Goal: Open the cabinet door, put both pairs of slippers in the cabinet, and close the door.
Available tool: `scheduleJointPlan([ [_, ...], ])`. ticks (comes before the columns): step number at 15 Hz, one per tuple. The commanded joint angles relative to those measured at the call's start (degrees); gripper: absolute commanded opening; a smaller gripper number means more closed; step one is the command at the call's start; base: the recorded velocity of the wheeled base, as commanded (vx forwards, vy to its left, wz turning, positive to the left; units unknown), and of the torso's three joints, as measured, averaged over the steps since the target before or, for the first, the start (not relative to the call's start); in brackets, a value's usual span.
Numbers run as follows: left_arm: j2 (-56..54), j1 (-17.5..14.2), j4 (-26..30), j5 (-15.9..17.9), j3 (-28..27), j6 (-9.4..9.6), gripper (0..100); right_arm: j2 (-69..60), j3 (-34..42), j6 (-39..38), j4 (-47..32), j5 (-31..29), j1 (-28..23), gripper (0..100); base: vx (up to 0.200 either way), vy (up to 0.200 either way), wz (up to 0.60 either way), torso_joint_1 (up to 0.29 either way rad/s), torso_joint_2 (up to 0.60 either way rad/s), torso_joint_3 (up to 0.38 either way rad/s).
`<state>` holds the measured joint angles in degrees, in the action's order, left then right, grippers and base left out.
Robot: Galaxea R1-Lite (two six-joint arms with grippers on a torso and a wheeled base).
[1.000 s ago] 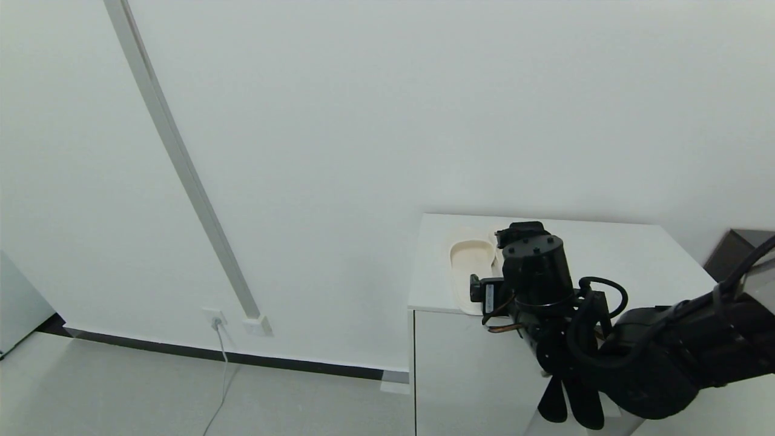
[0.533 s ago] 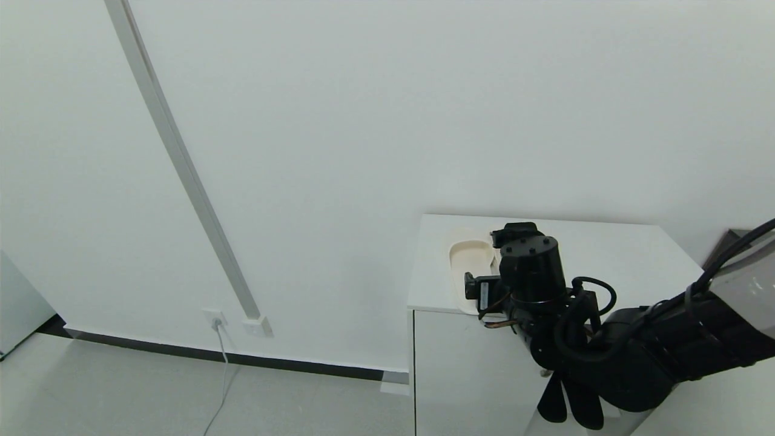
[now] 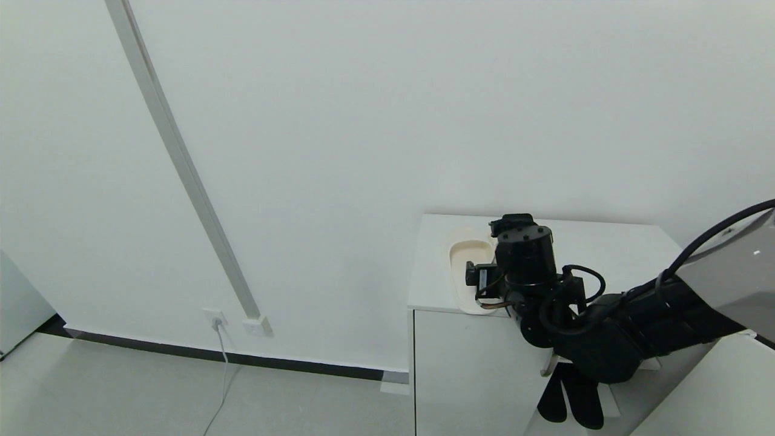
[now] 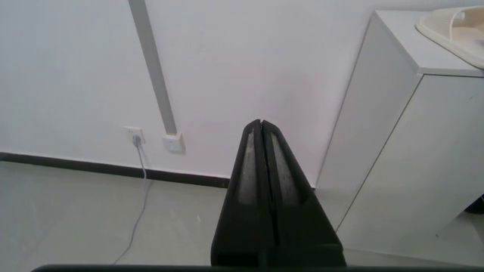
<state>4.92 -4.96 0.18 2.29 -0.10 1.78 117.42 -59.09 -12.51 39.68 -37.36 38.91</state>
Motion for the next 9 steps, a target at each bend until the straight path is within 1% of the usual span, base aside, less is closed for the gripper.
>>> scheduleJointPlan([
  [1, 0.1, 0.0, 0.0, 0.0, 0.0, 0.07, 0, 2.4, -0.9, -0.1, 0.4, 0.1, -0.7, 100, 0.000, 0.000, 0.00, 0.000, 0.00, 0.000],
  [5, 0.1, 0.0, 0.0, 0.0, 0.0, 0.07, 0, 7.3, -5.9, 0.0, 1.8, 0.1, -2.4, 100, 0.000, 0.000, 0.00, 0.000, 0.00, 0.000],
  [6, 0.1, 0.0, 0.0, 0.0, 0.0, 0.07, 0, 7.3, -5.9, 0.0, 1.8, 0.1, -2.4, 100, 0.000, 0.000, 0.00, 0.000, 0.00, 0.000],
  [7, 0.1, 0.0, 0.0, 0.0, 0.0, -0.02, 0, 8.8, -7.9, 0.3, 1.8, 0.1, -3.2, 100, 0.000, 0.000, 0.00, 0.000, 0.00, 0.000],
  [9, 0.1, 0.0, 0.0, 0.0, 0.0, 0.07, 0, 10.2, -9.4, 0.8, 2.1, 1.8, -3.9, 100, 0.000, 0.000, 0.00, 0.000, 0.00, 0.000],
])
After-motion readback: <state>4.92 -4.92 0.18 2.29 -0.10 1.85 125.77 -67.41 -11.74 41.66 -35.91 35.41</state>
